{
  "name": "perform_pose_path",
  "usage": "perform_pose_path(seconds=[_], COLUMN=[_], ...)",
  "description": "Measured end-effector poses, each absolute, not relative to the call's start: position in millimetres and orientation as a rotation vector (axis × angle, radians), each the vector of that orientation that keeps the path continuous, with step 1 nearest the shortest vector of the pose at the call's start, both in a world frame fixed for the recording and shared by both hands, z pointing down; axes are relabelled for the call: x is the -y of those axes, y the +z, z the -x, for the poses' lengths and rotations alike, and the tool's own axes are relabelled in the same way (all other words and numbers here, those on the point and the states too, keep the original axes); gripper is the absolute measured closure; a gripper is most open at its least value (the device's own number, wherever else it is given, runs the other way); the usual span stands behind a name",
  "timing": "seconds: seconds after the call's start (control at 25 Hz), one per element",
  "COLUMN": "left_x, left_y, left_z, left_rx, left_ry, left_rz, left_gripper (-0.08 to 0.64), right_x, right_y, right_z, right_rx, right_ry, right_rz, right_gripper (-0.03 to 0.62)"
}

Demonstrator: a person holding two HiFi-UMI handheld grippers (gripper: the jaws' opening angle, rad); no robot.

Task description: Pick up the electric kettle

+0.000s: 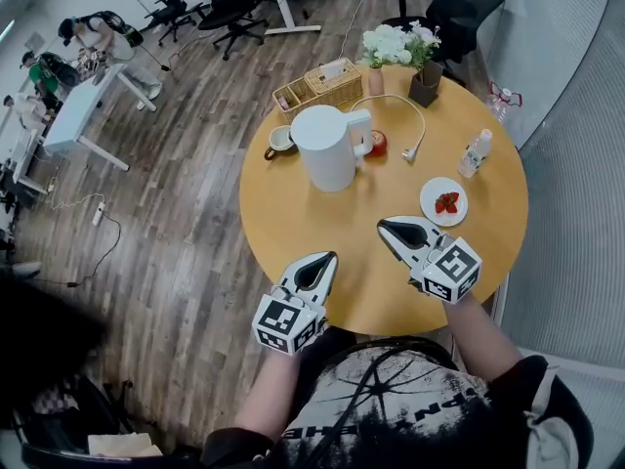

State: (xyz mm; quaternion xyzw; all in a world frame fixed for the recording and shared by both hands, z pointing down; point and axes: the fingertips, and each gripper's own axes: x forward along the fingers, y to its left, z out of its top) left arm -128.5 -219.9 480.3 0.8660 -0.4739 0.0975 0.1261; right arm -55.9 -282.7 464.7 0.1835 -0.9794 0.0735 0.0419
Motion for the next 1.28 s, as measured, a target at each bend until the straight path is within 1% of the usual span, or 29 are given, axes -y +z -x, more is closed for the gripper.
perform_pose_path(seconds=[0.32, 0.36, 0.44, 0.48, 0.6, 0.76, 1.28], left_x=[247, 249, 253, 255, 260, 264, 278], left_y=[489, 490, 493, 494, 500, 509, 520], left_z=[148, 150, 154, 155, 159, 166, 196], left_rx=[1.325, 1.321, 1.315, 1.312, 1.304, 1.311, 1.368], left_ry=[0.273, 0.27, 0.265, 0.263, 0.259, 0.258, 0.228], left_rz=[-2.515, -2.51, -2.503, -2.5, -2.493, -2.471, -2.414], left_gripper=[0.56, 0.56, 0.56, 0.56, 0.56, 0.56, 0.56], right_x=[351, 362, 386, 399, 438, 483, 566], right_y=[475, 478, 485, 488, 502, 523, 563], right_z=[65, 66, 69, 70, 73, 83, 118], right_rx=[2.931, 2.91, 2.862, 2.838, 2.773, 2.711, 2.594], right_ry=[0.223, 0.219, 0.209, 0.199, 0.18, 0.198, 0.231], right_rz=[-0.751, -0.783, -0.843, -0.875, -0.969, -1.059, -1.156], right_gripper=[0.564, 0.545, 0.465, 0.447, 0.412, 0.385, 0.374])
